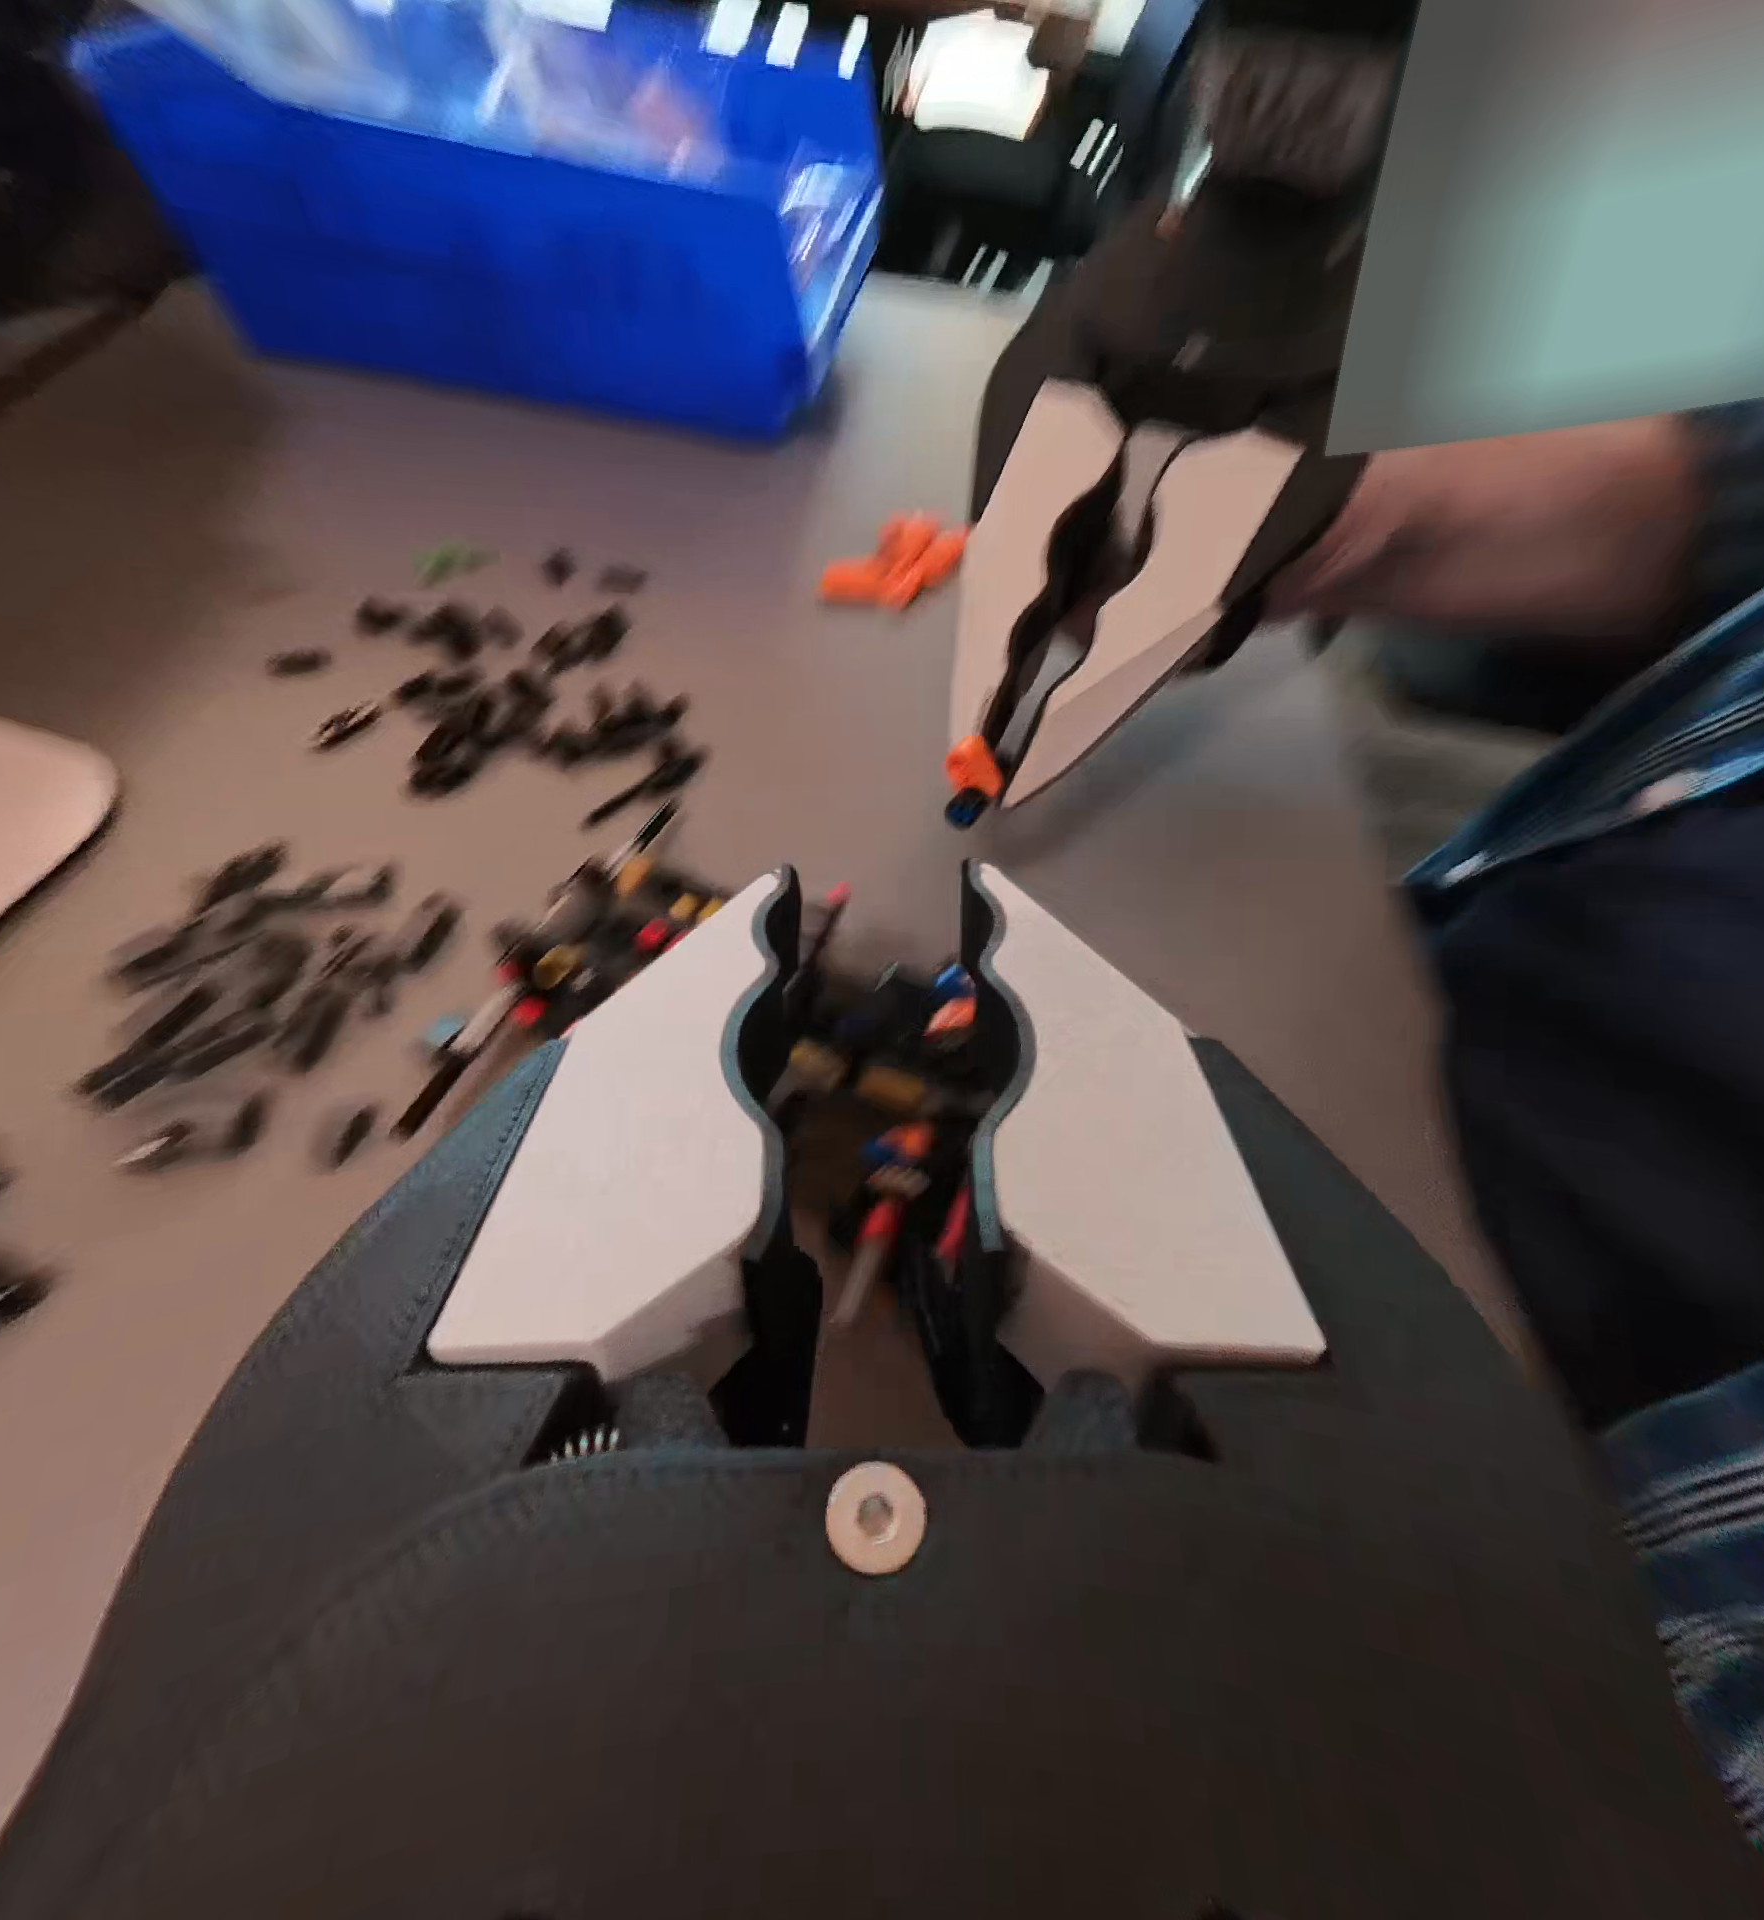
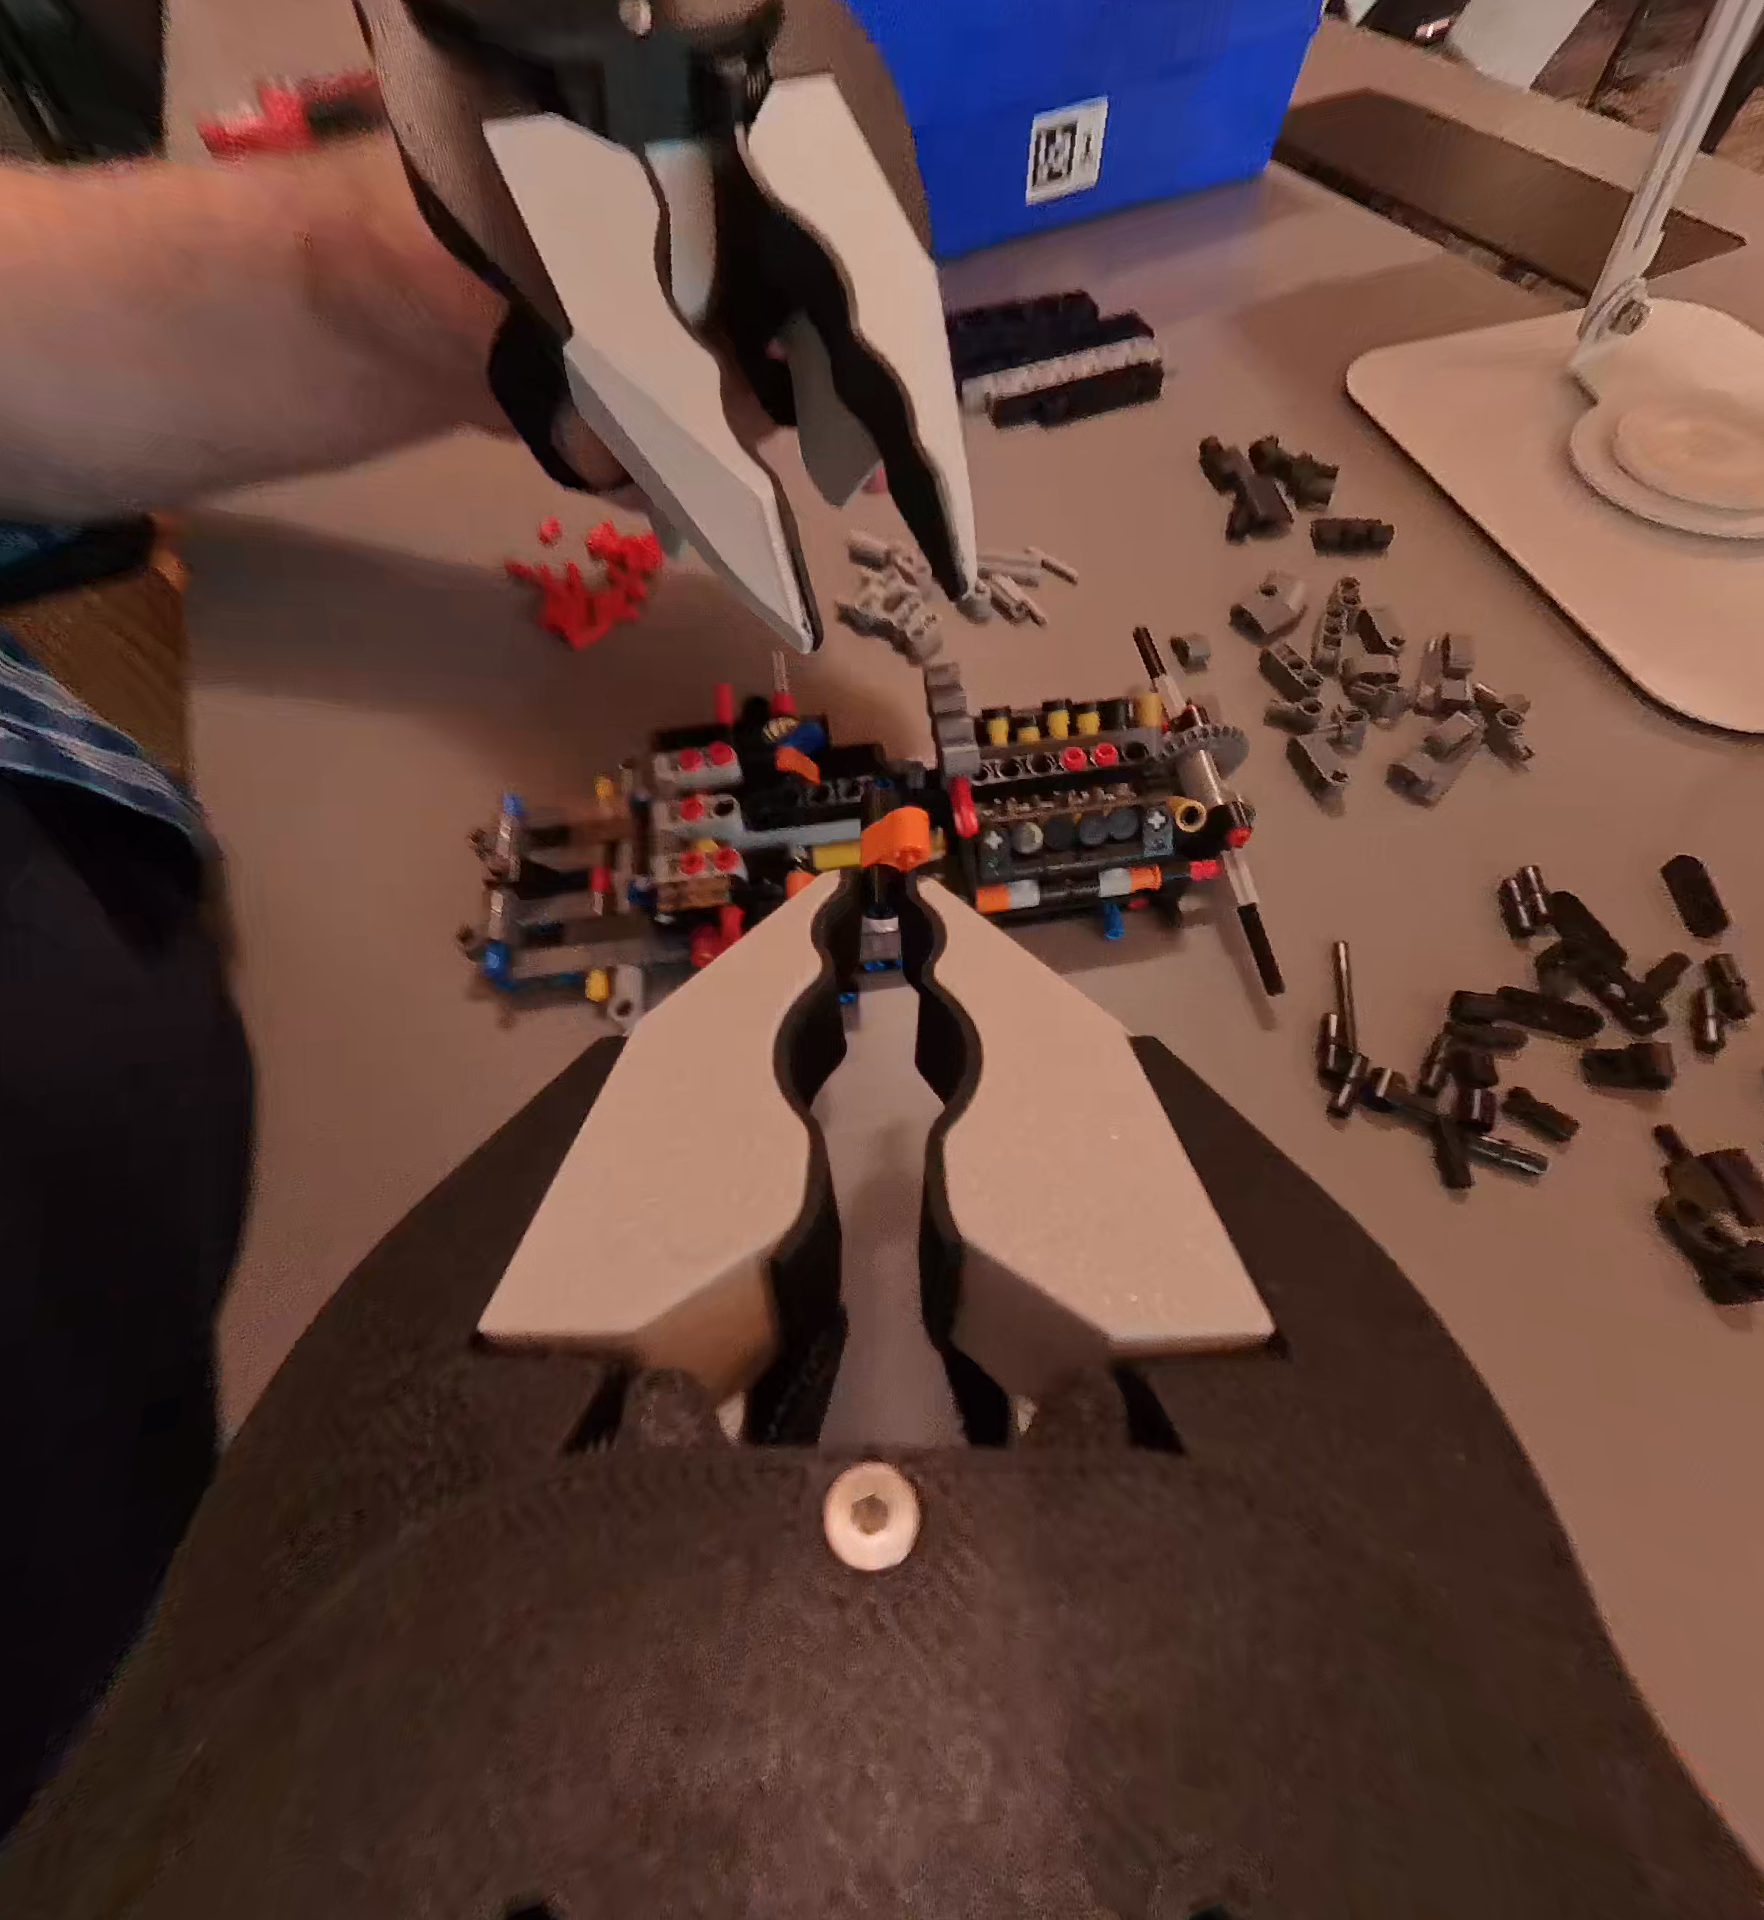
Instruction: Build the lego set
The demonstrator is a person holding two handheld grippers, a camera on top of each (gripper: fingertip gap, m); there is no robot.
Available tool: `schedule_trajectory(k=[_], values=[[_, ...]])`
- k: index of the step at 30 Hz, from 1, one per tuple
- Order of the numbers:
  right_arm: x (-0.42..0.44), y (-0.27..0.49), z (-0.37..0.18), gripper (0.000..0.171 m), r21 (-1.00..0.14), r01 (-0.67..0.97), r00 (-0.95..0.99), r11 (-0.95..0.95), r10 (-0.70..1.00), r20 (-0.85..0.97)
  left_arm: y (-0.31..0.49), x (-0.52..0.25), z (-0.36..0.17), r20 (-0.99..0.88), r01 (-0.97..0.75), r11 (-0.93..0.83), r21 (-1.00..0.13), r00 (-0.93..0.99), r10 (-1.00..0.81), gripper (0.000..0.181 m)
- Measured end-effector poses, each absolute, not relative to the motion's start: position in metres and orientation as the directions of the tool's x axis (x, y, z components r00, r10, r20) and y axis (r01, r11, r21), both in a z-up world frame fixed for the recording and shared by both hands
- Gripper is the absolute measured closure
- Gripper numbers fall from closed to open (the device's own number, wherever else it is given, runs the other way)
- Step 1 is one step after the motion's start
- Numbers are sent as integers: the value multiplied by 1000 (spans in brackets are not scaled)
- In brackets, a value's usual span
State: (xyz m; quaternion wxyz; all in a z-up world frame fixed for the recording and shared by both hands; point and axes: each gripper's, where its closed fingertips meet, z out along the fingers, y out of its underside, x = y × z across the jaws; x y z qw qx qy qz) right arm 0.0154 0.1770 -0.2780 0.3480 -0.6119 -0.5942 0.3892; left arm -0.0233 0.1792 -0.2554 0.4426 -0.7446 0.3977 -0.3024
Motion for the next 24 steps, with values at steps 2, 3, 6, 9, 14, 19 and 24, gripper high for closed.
schedule_trajectory(k=[2,3,6,9,14,19,24], values=[[13,182,-288,167,-867,498,-21,-5,1000,-17,185,-30,-268,55,-393,-295,-871,520,-853,150],[11,183,-292,167,-857,515,-28,14,1000,-1,187,-31,-271,42,-412,-296,-862,523,-851,150],[8,189,-300,167,-828,555,-38,78,997,68,190,-31,-281,51,-439,-314,-842,514,-856,152],[5,193,-307,167,-792,590,-60,156,987,150,191,-29,-288,44,-467,-312,-827,499,-865,154],[1,198,-313,167,-739,619,-86,268,958,275,195,-27,-297,46,-495,-317,-809,484,-874,159],[-2,198,-309,167,-721,599,-98,347,926,364,194,-23,-300,63,-483,-315,-817,468,-881,164],[-3,198,-310,167,-723,580,-105,375,915,390,196,-23,-300,91,-458,-327,-827,464,-881,170]])
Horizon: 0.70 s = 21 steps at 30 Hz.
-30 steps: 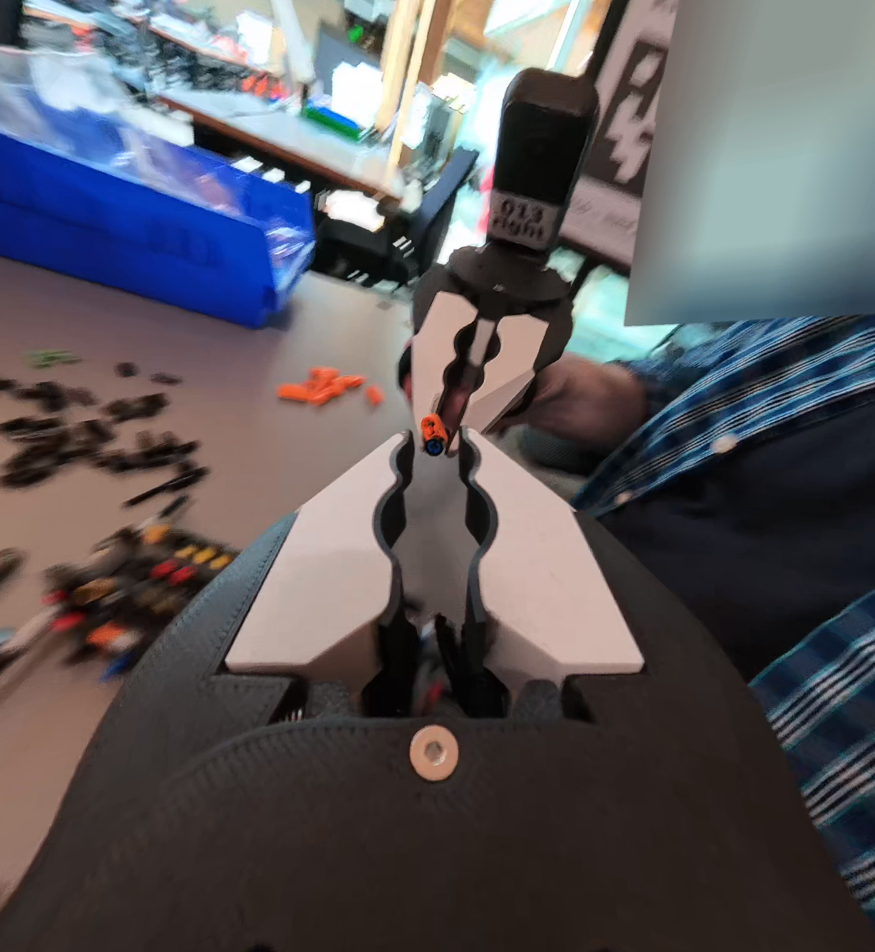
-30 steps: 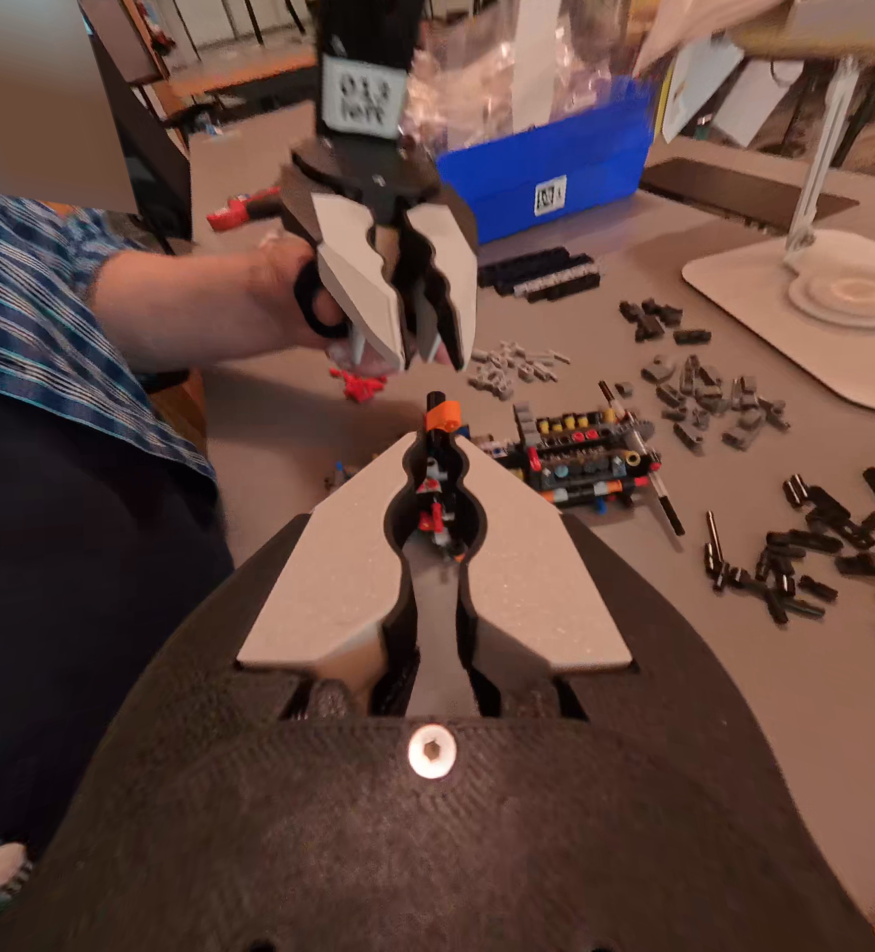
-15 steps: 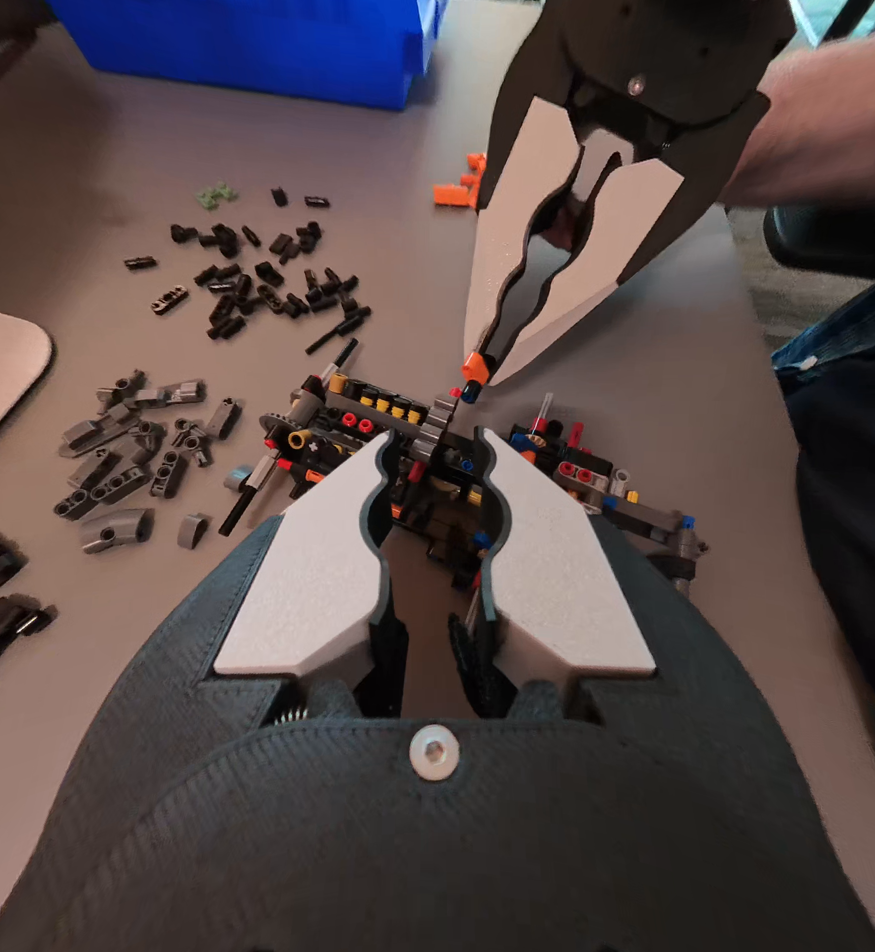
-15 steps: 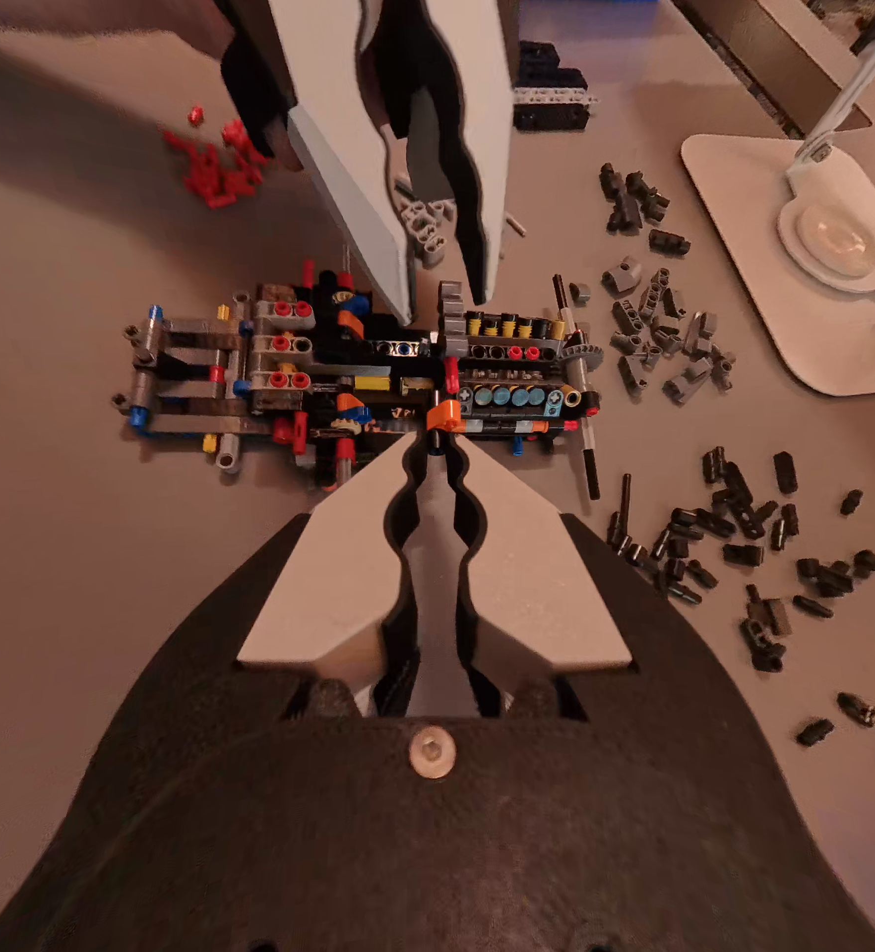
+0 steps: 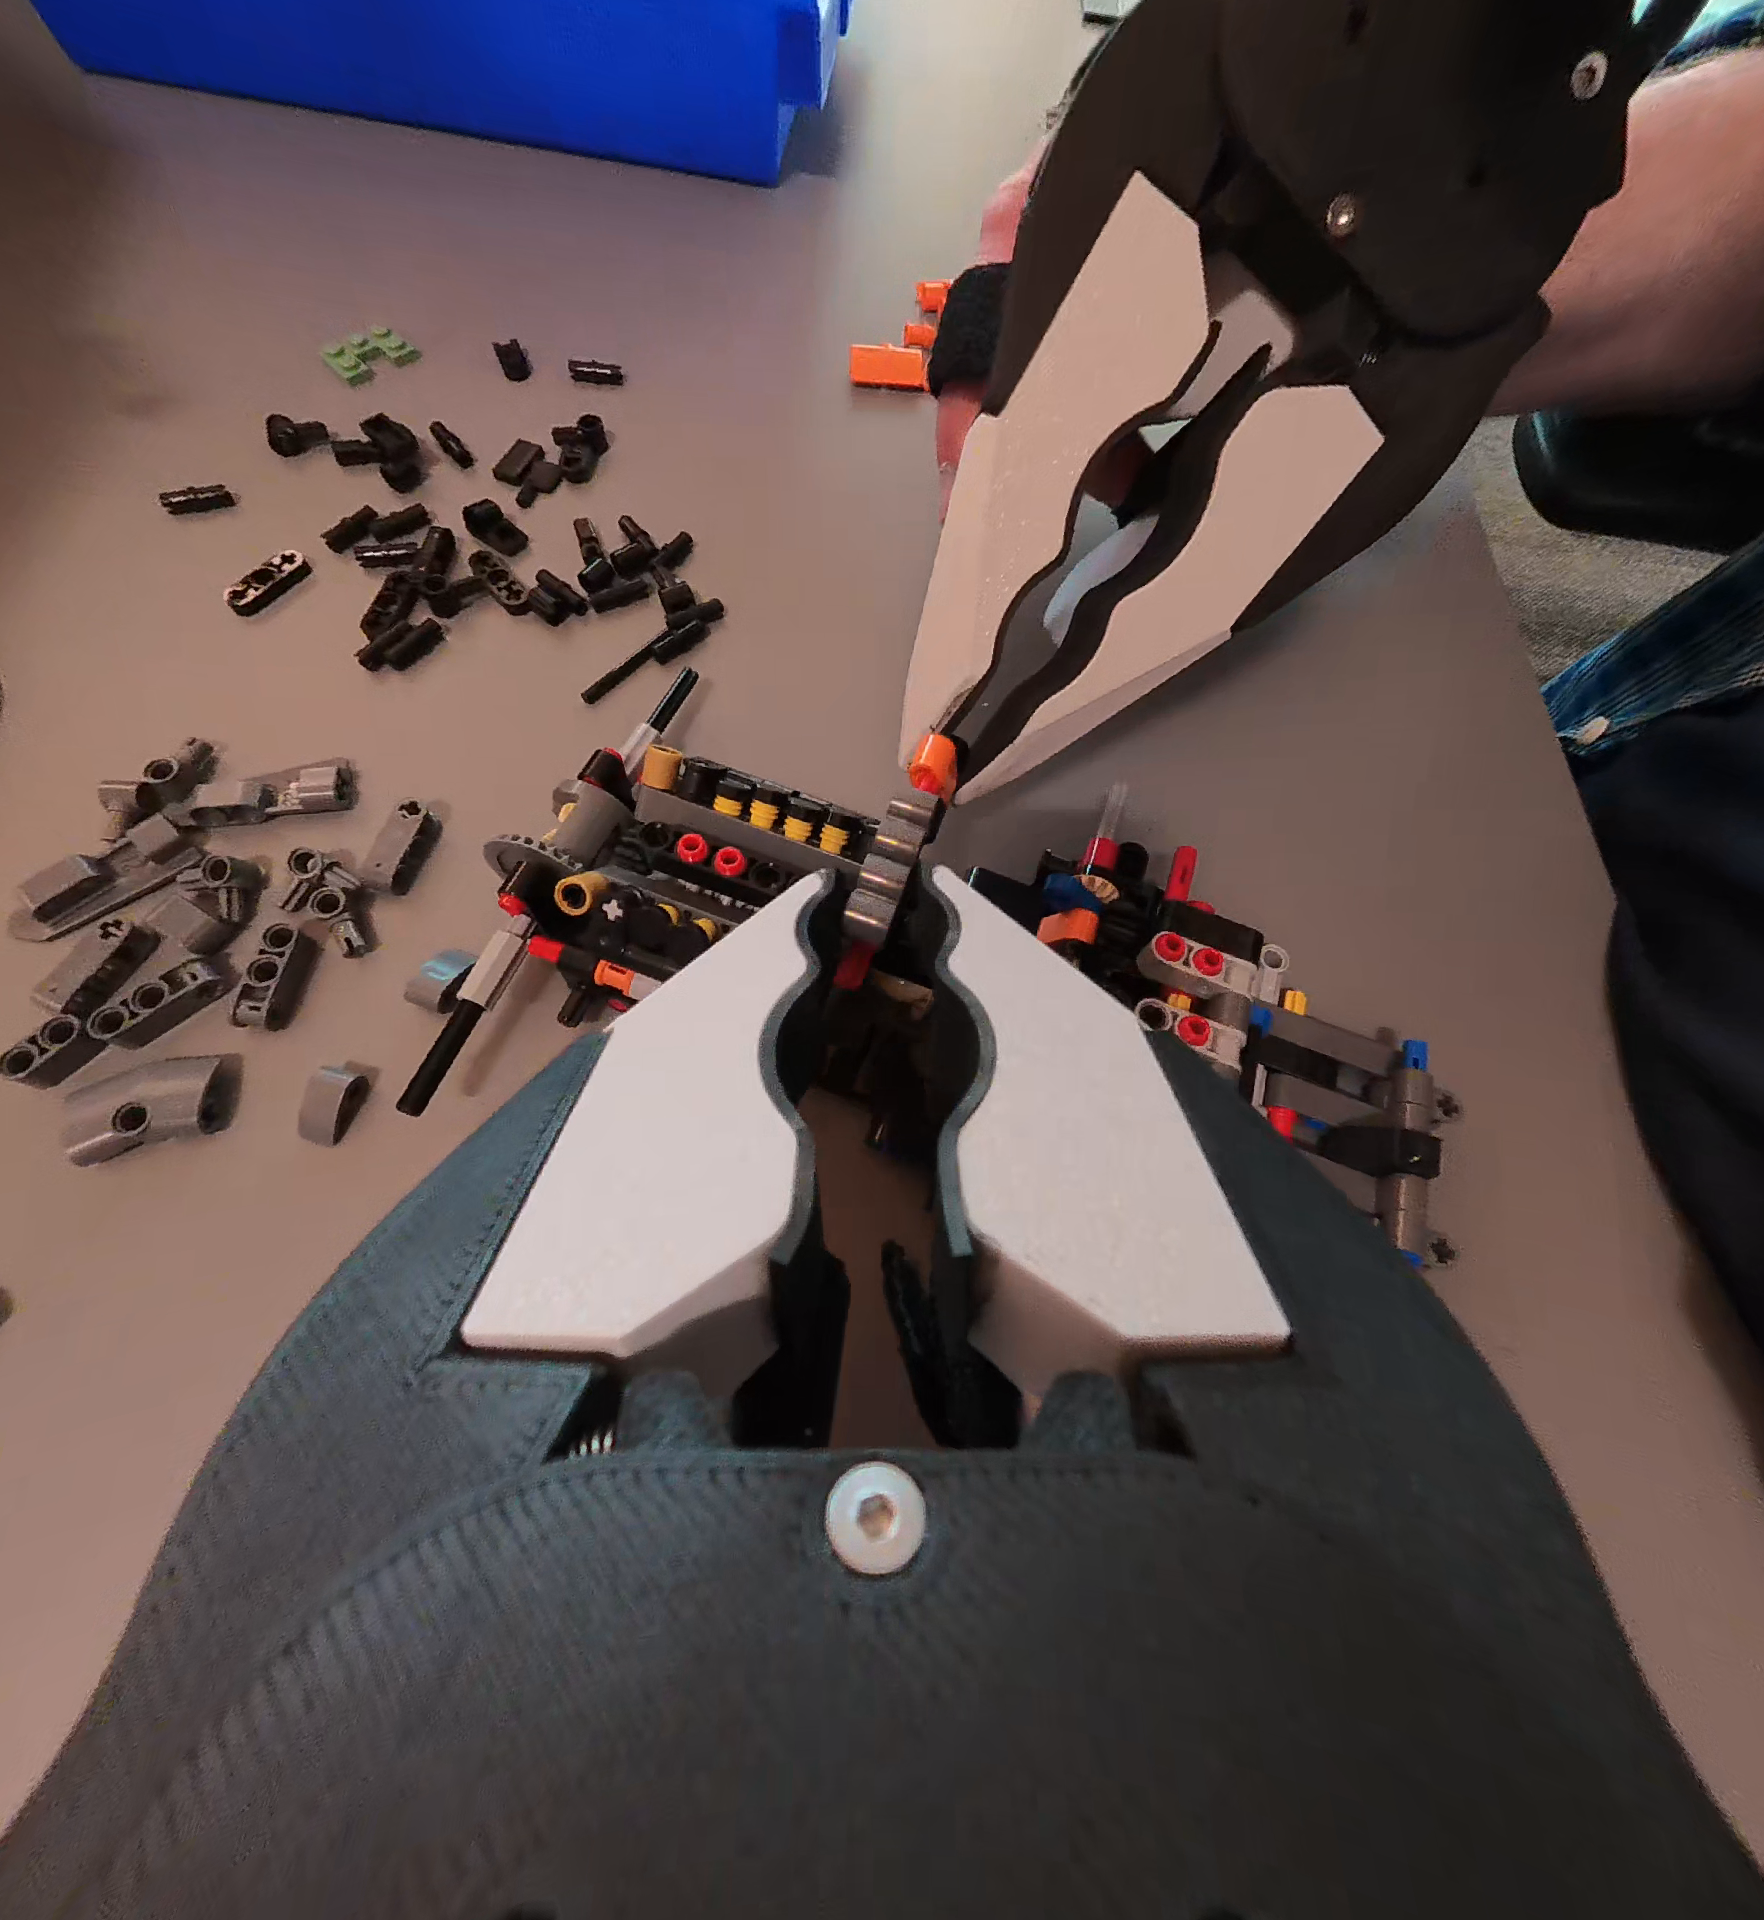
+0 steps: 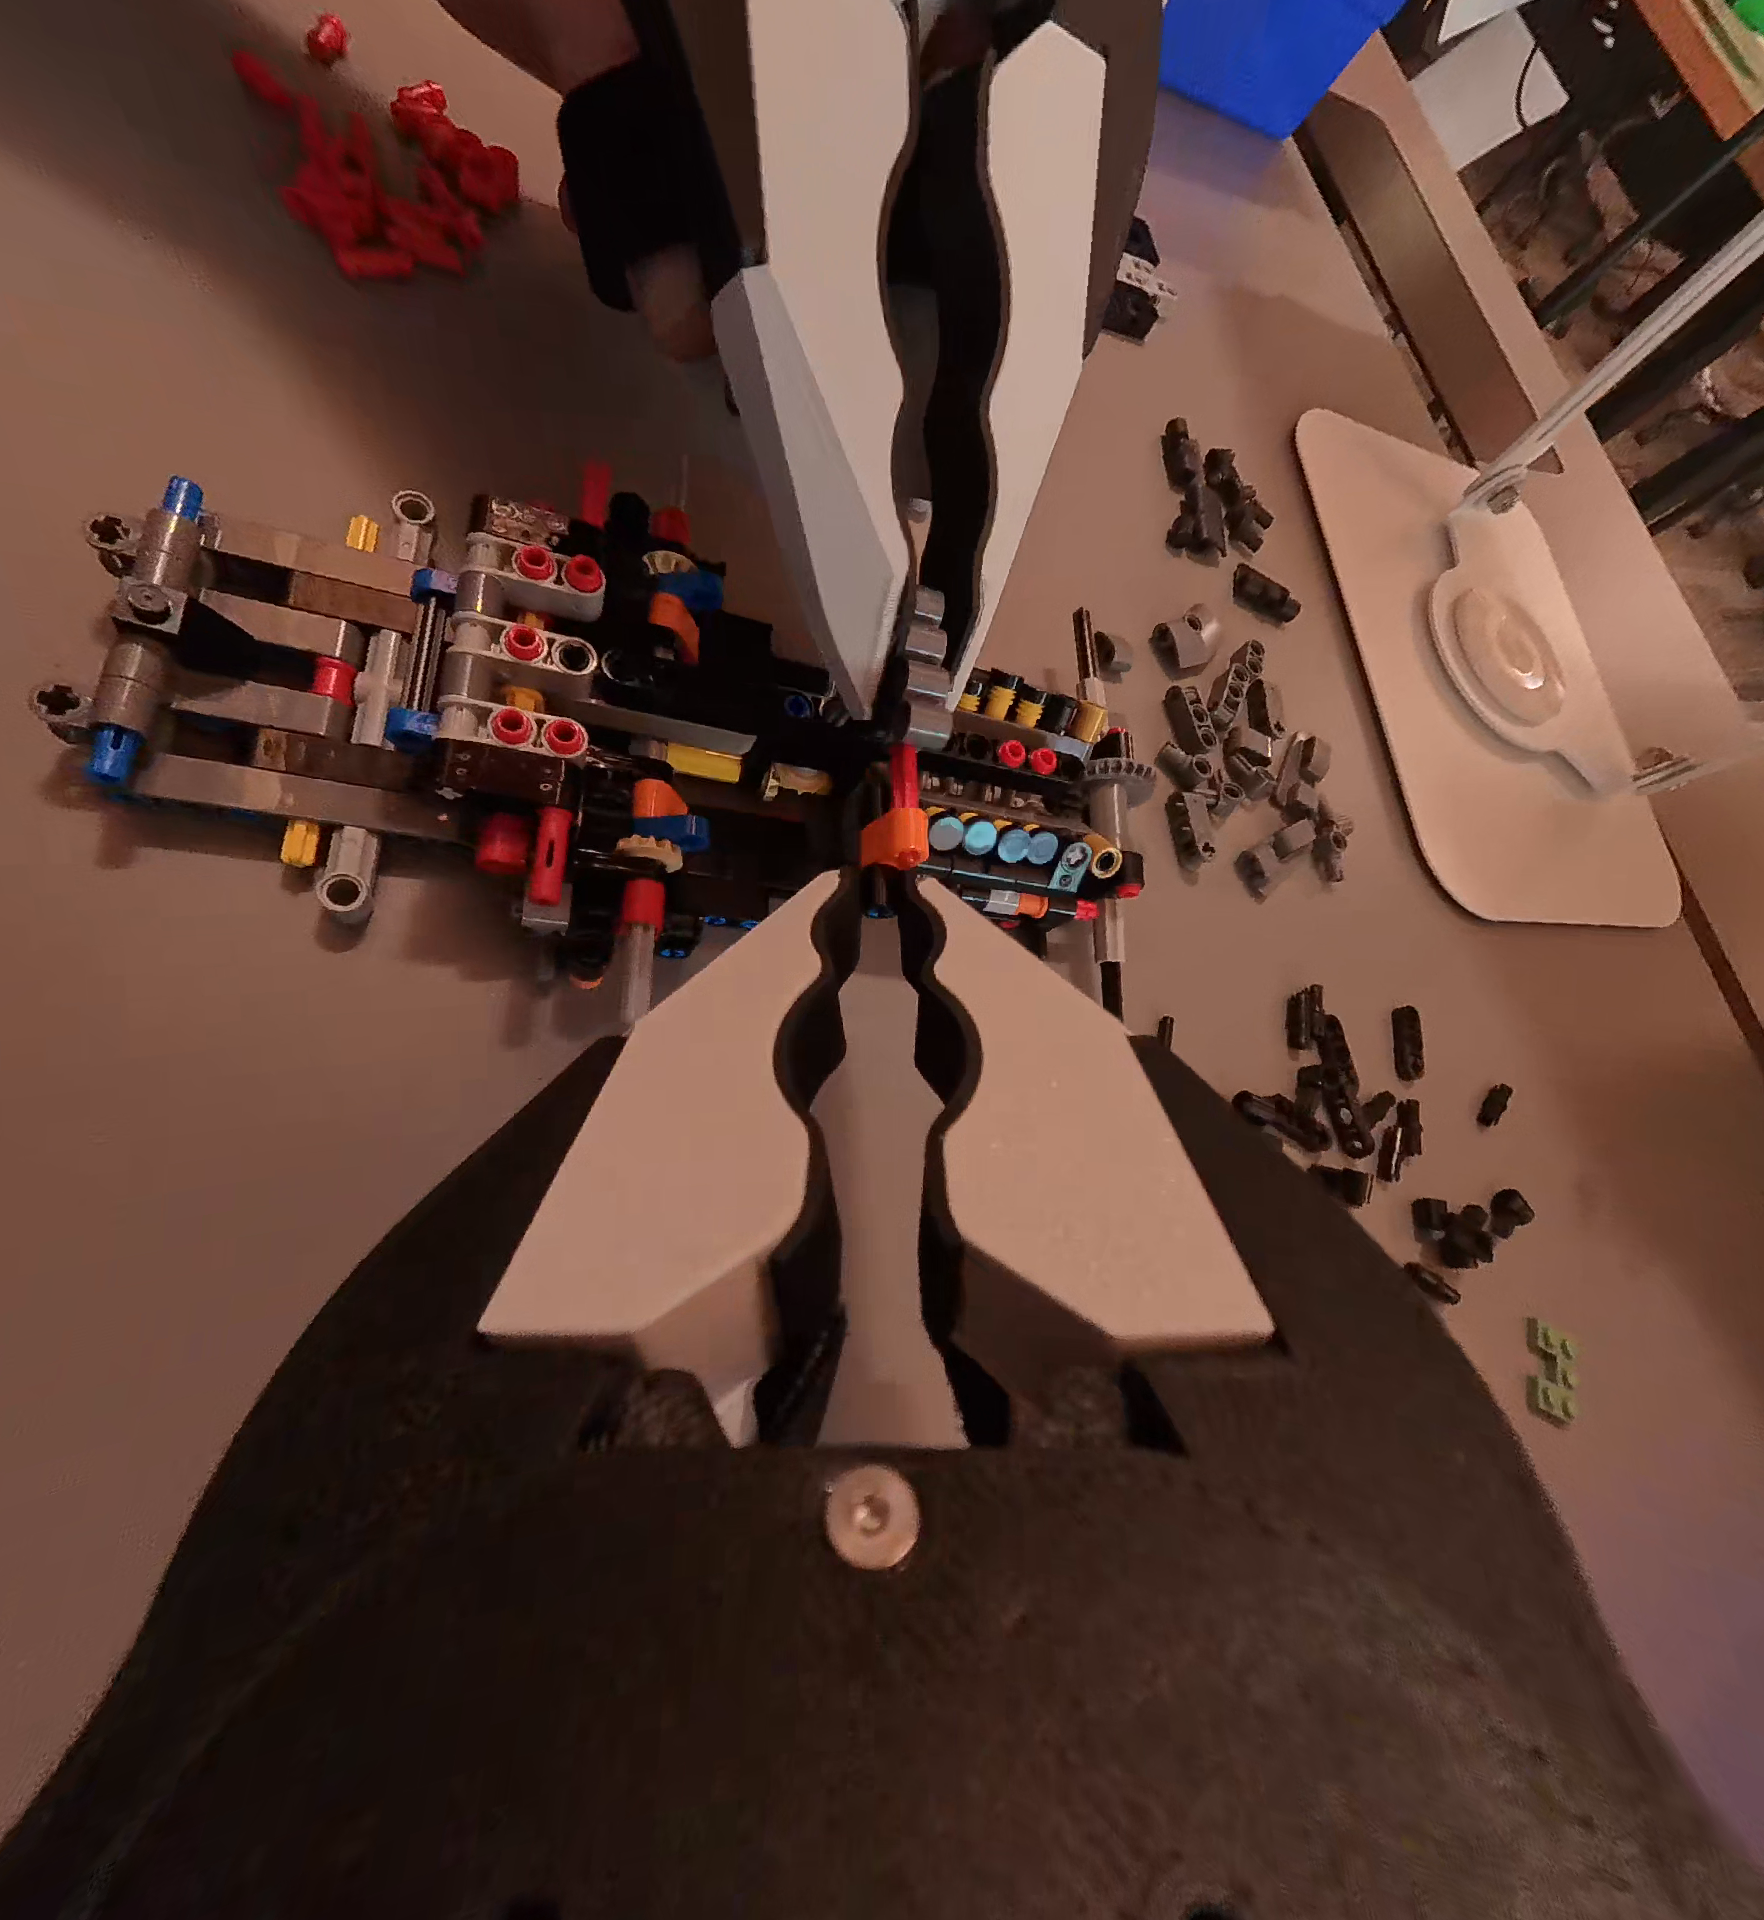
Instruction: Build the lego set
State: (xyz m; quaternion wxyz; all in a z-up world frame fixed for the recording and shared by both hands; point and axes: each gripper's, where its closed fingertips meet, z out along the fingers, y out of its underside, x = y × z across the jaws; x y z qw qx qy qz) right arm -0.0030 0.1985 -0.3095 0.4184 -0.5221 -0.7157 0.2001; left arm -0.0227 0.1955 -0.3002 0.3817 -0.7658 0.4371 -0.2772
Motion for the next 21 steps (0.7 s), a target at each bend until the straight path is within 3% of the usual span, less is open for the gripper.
schedule_trajectory(k=[11,21], values=[[-4,202,-309,167,-702,545,-115,458,870,479,192,-20,-301,146,-421,-341,-841,430,-891,174],[-5,203,-310,167,-659,475,-252,583,808,533,190,-19,-301,155,-429,-333,-840,399,-904,174]])
